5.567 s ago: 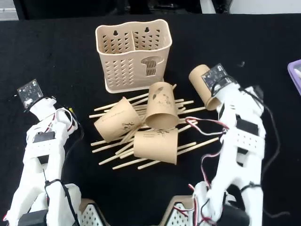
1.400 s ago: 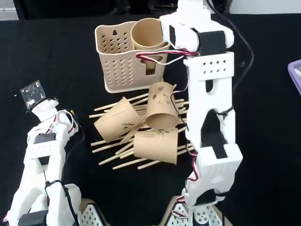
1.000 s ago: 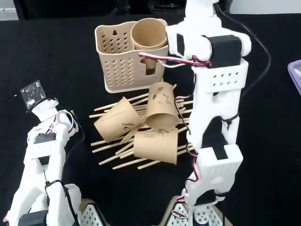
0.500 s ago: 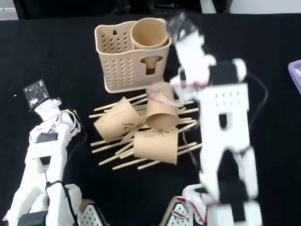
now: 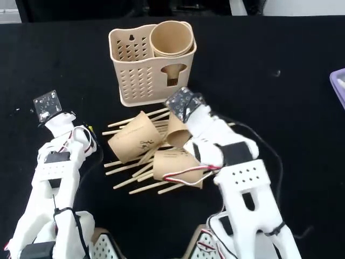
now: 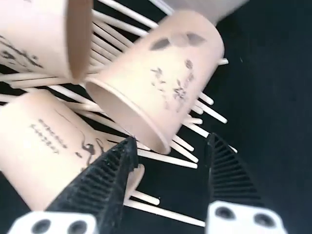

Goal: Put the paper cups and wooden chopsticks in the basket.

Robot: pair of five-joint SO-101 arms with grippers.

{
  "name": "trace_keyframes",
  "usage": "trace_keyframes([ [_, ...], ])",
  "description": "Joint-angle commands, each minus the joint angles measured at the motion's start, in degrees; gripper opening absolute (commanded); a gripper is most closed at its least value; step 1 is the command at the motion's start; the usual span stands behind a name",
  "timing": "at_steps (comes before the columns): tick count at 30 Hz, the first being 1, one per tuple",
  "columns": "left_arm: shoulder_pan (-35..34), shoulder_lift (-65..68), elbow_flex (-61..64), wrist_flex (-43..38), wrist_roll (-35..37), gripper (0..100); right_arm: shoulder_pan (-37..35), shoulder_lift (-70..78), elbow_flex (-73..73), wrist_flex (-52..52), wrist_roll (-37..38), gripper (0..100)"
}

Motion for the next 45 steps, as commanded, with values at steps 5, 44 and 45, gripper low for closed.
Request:
trace_keyframes([
  [5, 0.8, -1.6, -0.6, -1.0, -0.6, 14, -1.6, -1.9, 5.4, -12.1, 0.6, 23.0],
  [44, 0.7, -1.6, -0.3, -1.0, -0.6, 14, 9.8, -15.8, -29.3, -3.0, -21.6, 1.1],
  [45, 0.7, -1.6, -0.3, -1.0, -0.6, 14, 9.8, -12.4, -33.0, -2.8, -23.4, 1.1],
])
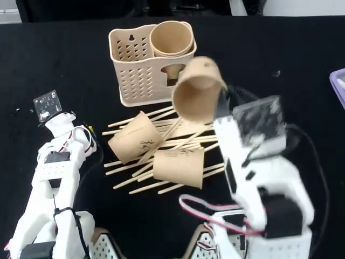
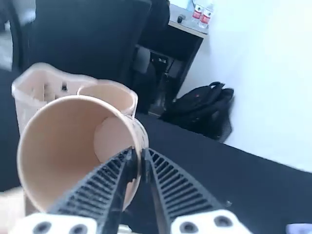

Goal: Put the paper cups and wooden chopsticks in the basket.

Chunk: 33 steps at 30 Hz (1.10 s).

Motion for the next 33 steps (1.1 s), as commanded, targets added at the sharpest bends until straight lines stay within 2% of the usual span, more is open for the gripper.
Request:
trace_keyframes([
  [1, 0.7, -1.6, -0.3, -1.0, -0.6, 14, 1.4, 11.7, -13.8, -1.7, -6.8, 1.1],
  [4, 0.7, -1.6, -0.3, -1.0, -0.6, 14, 1.2, 22.5, -25.1, 0.4, -11.5, 1.1],
  [10, 0.6, -1.6, -0.3, -1.0, -0.7, 14, 1.0, 42.3, -47.6, 11.1, -17.6, 1.1],
  [16, 0.6, -1.6, -0.3, -1.0, -0.7, 14, -2.8, 57.0, -67.0, 19.5, -18.5, 1.1],
  [20, 0.5, -1.6, -0.3, -1.0, -0.7, 14, -5.7, 63.8, -78.0, 20.7, -18.5, 1.1],
  [25, 0.5, -1.6, -0.3, -1.0, -0.7, 14, -6.9, 69.9, -85.6, 20.7, -18.7, 1.1],
  [33, 0.7, -1.6, -0.5, -1.0, -0.7, 14, -7.1, 75.4, -87.0, 19.1, -22.0, 1.1],
])
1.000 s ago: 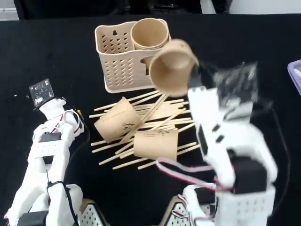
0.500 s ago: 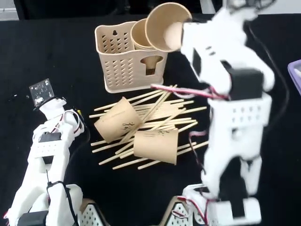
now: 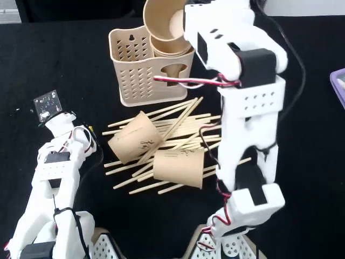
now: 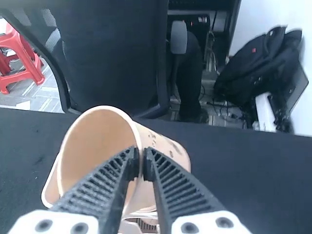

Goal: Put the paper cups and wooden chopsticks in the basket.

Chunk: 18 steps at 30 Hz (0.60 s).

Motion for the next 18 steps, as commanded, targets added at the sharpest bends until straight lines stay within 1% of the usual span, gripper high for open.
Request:
trace_keyframes([
  [1, 0.7, -1.6, -0.5, -1.0, -0.4, 14, -1.0, 0.7, -3.0, -2.1, -2.3, 1.1],
  [4, 0.7, -1.6, -0.5, -1.0, -0.4, 14, -1.3, 1.7, -3.0, -2.8, -2.4, 1.1],
  [10, 0.8, -1.6, -0.6, -1.0, -0.4, 14, -4.7, 2.0, -2.7, -2.9, -2.3, 1.1],
  [15, 0.7, -1.6, -0.5, -1.0, -0.4, 14, -4.3, 2.8, -2.5, -2.9, -1.9, 1.1],
  [18, 0.7, -1.6, -0.5, -1.0, -0.4, 14, -2.9, 4.4, -2.4, -2.4, -1.9, 1.1],
])
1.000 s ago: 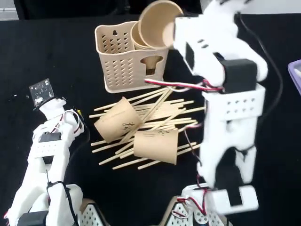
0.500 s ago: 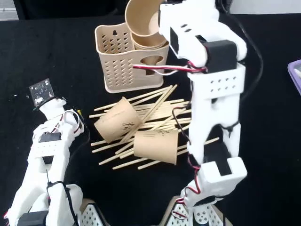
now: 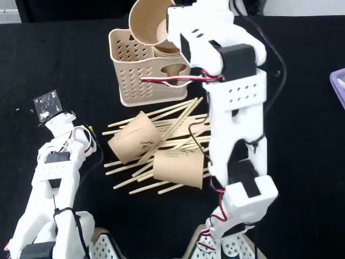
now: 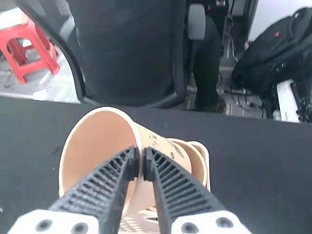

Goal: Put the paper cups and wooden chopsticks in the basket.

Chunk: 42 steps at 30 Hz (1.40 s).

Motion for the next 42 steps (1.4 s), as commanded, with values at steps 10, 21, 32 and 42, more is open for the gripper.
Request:
trace_keyframes([
  [10, 0.6, -1.6, -0.4, -1.0, -0.4, 14, 2.0, 5.3, -2.3, -1.5, 0.1, 1.5],
  [21, 0.7, -1.6, -0.5, -1.0, -0.4, 14, 2.0, 5.1, -2.1, -0.9, 0.1, 18.7],
  [32, 0.6, -1.6, -0.5, -1.0, -0.4, 14, 5.5, 5.0, -3.7, 2.4, 0.0, 20.5],
  [42, 0.8, -1.6, -0.5, -1.0, -0.4, 14, 13.4, 4.5, -18.2, 24.5, 4.9, 20.4],
])
